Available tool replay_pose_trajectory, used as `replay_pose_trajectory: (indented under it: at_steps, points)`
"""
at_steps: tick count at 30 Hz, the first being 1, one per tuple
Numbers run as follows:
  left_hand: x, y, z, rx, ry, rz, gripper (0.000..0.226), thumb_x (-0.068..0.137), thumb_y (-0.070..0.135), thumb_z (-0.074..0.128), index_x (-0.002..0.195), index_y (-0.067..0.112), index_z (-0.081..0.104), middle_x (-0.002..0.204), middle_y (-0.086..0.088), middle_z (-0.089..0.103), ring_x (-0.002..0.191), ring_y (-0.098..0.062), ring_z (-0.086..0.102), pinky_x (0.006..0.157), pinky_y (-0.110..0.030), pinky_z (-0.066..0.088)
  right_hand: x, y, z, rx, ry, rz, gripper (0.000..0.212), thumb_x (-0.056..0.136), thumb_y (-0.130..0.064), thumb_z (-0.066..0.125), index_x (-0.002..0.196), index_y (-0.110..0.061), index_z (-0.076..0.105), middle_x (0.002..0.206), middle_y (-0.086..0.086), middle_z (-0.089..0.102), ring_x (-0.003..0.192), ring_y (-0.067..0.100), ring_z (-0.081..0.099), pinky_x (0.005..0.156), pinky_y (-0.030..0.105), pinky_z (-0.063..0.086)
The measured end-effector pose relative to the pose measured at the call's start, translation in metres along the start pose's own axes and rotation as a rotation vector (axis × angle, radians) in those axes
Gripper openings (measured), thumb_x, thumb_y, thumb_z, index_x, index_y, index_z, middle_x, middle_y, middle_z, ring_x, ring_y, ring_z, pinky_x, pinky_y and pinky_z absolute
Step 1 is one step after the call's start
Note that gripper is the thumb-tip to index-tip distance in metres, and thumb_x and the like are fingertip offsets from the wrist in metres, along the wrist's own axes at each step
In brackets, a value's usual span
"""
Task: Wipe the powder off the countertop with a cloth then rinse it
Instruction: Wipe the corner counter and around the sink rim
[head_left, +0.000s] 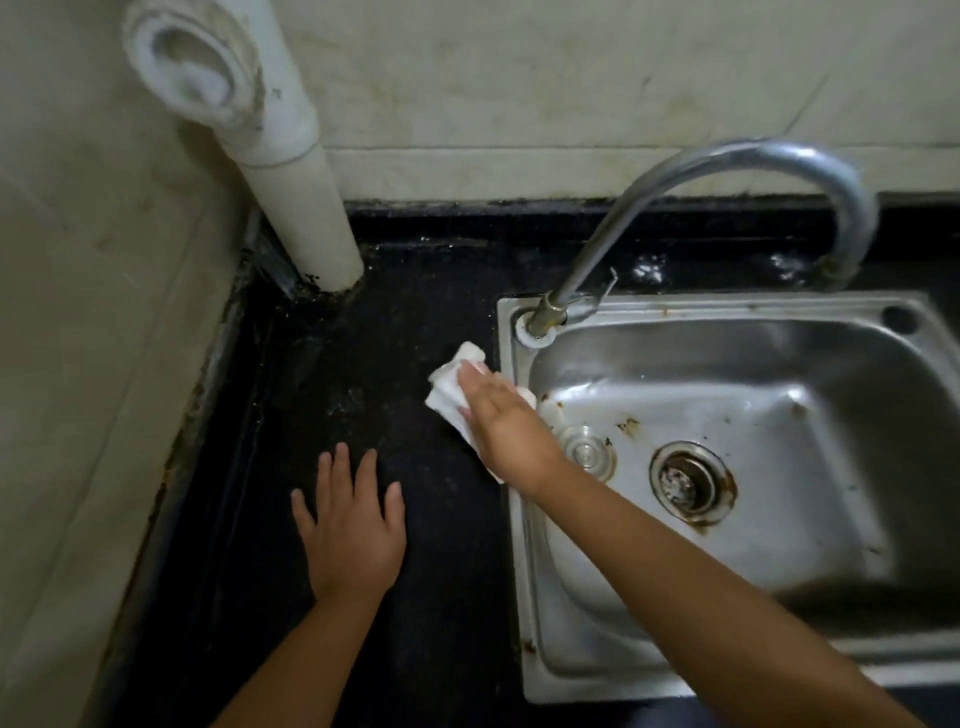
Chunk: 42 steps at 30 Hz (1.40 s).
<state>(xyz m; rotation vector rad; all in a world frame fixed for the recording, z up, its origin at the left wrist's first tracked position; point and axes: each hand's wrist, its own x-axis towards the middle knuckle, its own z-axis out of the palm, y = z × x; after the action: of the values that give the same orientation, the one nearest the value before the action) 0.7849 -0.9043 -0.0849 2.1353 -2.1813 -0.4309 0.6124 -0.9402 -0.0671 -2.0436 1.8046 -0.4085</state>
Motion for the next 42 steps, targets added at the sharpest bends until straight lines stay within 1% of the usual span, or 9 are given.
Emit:
replay_pose_trajectory:
  at_steps: [5, 11, 17, 20, 23, 27, 31, 34, 42]
  points:
    - [-0.002, 0.01, -0.014, 0.072, -0.061, -0.016, 0.053, 0.097, 0.038, 0.024, 0.146, 0.018, 0.018, 0.155, -0.007, 0.005, 0.143, -0.021, -0.003, 0.113, -0.047, -0.003, -0.069, 0.044, -0.051, 0.126, 0.247, 0.263, 0.048, 0.099, -0.02, 0.036, 0.142, 0.0, 0.028, 0.147, 0.018, 0.032, 0.136, 0.031, 0.032, 0.111, 0.03, 0.019]
    - [-0.004, 0.074, -0.024, 0.122, -0.058, 0.237, 0.05, 0.097, 0.038, 0.023, 0.145, 0.025, 0.018, 0.155, -0.004, 0.008, 0.143, -0.021, 0.001, 0.114, -0.045, 0.002, -0.143, 0.114, -0.1, 0.127, 0.332, 0.544, 0.049, 0.1, -0.022, 0.032, 0.144, -0.004, 0.022, 0.152, 0.013, 0.024, 0.142, 0.025, 0.02, 0.108, 0.019, 0.013]
    - [-0.017, 0.182, 0.004, 0.115, -0.081, 0.438, 0.05, 0.08, 0.034, 0.033, 0.111, 0.012, 0.066, 0.118, -0.014, 0.063, 0.11, -0.034, 0.058, 0.083, -0.054, 0.044, -0.166, 0.208, -0.172, 0.037, 0.361, 0.567, 0.049, 0.1, -0.019, 0.033, 0.143, 0.001, 0.021, 0.152, 0.014, 0.019, 0.143, 0.027, 0.014, 0.113, 0.023, 0.002]
    - [-0.019, 0.233, 0.026, 0.118, -0.119, 0.393, 0.049, 0.078, 0.033, 0.034, 0.104, 0.012, 0.069, 0.113, -0.014, 0.065, 0.104, -0.035, 0.062, 0.079, -0.052, 0.048, -0.151, 0.269, -0.206, 0.019, 0.334, 0.546, 0.08, 0.089, -0.056, 0.018, 0.138, 0.006, 0.032, 0.146, 0.024, 0.031, 0.137, 0.036, 0.028, 0.115, 0.038, 0.015]
    - [-0.016, 0.276, 0.044, 0.142, -0.155, 0.294, 0.049, 0.077, 0.033, 0.034, 0.103, 0.01, 0.068, 0.11, -0.016, 0.066, 0.101, -0.036, 0.063, 0.076, -0.052, 0.05, -0.117, 0.334, -0.227, -0.046, 0.271, 0.461, 0.085, 0.082, -0.064, 0.009, 0.14, -0.005, 0.028, 0.141, 0.025, 0.037, 0.128, 0.039, 0.038, 0.105, 0.044, 0.03]
    - [-0.021, 0.309, 0.059, 0.05, -0.109, 0.08, 0.048, 0.089, 0.031, 0.034, 0.13, 0.011, 0.051, 0.139, -0.015, 0.044, 0.131, -0.033, 0.038, 0.101, -0.054, 0.032, -0.073, 0.378, -0.226, 0.052, 0.2, 0.473, 0.054, 0.101, -0.036, 0.023, 0.142, -0.002, 0.028, 0.145, 0.019, 0.036, 0.129, 0.035, 0.039, 0.098, 0.032, 0.029]
    - [-0.032, 0.308, 0.066, 0.061, -0.07, -0.007, 0.051, 0.097, 0.038, 0.022, 0.146, 0.023, 0.015, 0.156, -0.001, 0.003, 0.143, -0.02, -0.003, 0.114, -0.043, 0.003, -0.058, 0.393, -0.216, 0.229, 0.366, 0.619, 0.046, 0.102, -0.023, 0.025, 0.145, -0.008, 0.025, 0.138, 0.024, 0.043, 0.125, 0.04, 0.043, 0.1, 0.036, 0.033]
    - [-0.038, 0.31, 0.062, 0.01, -0.015, -0.045, 0.05, 0.097, 0.037, 0.025, 0.144, 0.021, 0.026, 0.154, -0.003, 0.013, 0.14, -0.018, 0.0, 0.112, -0.048, 0.004, -0.059, 0.406, -0.227, 0.221, 0.439, 0.565, 0.047, 0.101, -0.026, 0.027, 0.143, -0.006, 0.03, 0.132, 0.026, 0.049, 0.118, 0.042, 0.048, 0.095, 0.037, 0.038]
    - [-0.058, 0.283, 0.06, 0.119, -0.028, -0.21, 0.07, 0.083, 0.049, 0.005, 0.145, 0.022, 0.02, 0.155, -0.004, 0.007, 0.142, -0.022, -0.003, 0.113, -0.047, -0.002, -0.009, 0.361, -0.227, 0.111, -0.283, 0.214, 0.045, 0.102, -0.024, 0.024, 0.147, -0.02, 0.02, 0.154, 0.014, 0.016, 0.137, 0.031, 0.027, 0.106, 0.031, 0.024]
